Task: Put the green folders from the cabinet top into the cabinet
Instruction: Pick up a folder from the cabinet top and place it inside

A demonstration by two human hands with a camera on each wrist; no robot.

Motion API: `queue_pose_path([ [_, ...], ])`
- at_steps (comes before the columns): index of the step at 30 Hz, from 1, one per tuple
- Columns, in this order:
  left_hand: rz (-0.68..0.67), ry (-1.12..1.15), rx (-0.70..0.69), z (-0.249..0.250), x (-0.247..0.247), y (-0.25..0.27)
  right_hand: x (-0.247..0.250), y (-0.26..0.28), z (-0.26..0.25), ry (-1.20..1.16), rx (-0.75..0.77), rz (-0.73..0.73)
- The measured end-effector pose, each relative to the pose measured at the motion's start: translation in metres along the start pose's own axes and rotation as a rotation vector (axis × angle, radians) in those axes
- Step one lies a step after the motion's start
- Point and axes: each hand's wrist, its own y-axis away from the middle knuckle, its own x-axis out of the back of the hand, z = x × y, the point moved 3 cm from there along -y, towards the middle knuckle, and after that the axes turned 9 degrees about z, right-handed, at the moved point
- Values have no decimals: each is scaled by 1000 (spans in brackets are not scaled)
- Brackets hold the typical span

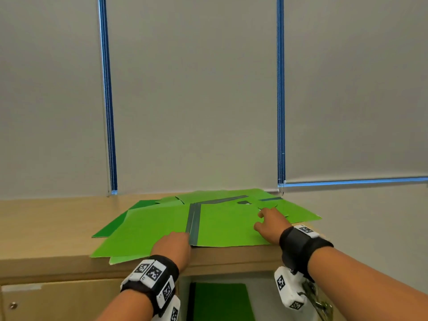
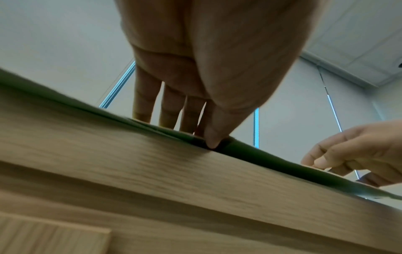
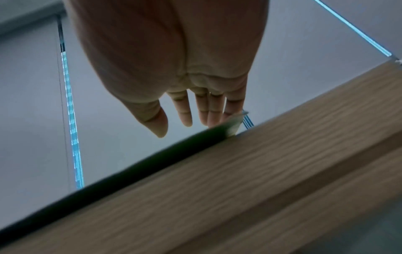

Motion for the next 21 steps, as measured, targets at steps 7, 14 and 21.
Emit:
queue_pose_path([
  [7,290,245,69,-1,33,8,-9,-1,8,-35,-96,47],
  [14,693,689,33,7,81,12,-15,5,-27,-401,-120,-84],
  [21,863,1158,4,18,112,17,-11,13,-50,-889,-185,-83],
])
